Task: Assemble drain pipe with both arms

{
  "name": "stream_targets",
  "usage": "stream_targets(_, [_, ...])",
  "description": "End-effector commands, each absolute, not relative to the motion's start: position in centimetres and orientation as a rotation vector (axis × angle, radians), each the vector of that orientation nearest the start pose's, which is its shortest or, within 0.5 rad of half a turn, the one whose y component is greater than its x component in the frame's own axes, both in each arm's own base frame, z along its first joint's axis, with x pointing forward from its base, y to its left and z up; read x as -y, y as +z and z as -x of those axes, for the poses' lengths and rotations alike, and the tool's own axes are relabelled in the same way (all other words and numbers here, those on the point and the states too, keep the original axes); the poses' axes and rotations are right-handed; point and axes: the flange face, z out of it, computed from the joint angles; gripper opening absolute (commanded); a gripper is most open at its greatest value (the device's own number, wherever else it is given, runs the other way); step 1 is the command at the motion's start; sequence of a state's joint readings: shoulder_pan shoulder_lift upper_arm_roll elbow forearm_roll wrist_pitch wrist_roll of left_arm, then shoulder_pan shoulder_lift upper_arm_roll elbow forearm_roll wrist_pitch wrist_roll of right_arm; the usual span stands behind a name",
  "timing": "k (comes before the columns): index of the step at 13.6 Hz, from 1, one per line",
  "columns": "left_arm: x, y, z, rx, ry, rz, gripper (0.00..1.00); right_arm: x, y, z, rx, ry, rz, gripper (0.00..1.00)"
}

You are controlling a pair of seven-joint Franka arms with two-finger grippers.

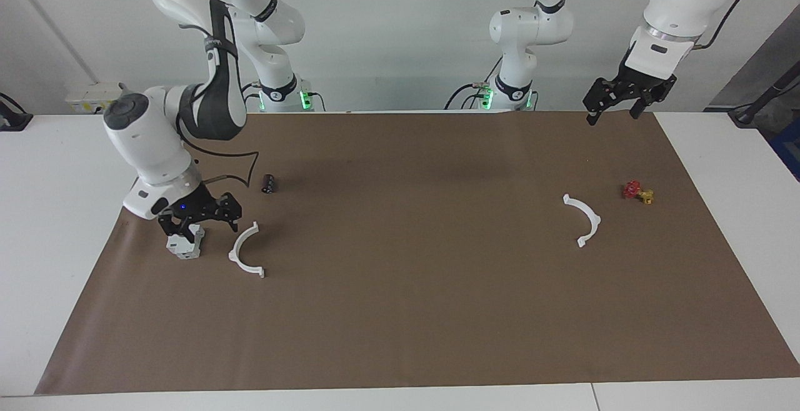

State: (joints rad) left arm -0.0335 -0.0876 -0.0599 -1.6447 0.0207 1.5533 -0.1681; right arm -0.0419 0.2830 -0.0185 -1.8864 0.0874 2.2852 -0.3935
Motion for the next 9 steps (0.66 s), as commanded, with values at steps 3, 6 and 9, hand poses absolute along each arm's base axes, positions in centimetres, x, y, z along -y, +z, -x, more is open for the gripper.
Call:
stream_targets(3, [4.4, 63.5, -51.7, 0.113, -0.02, 3.121, 1.0, 3.7, 31.0, -64.2, 0.591, -0.201, 3.041, 0.94])
stream_targets(6, [4.5, 63.5, -51.7, 0.111, -0.02, 3.121, 1.0, 3.4, 29.5, -63.2, 0.604, -0.164, 3.035, 0.85])
stream_targets(9, [4.6, 63.6, -51.7, 0.106, -0.023, 3.121, 1.0, 3.7, 28.6, -62.7, 0.672, -0.14, 3.021, 0.58])
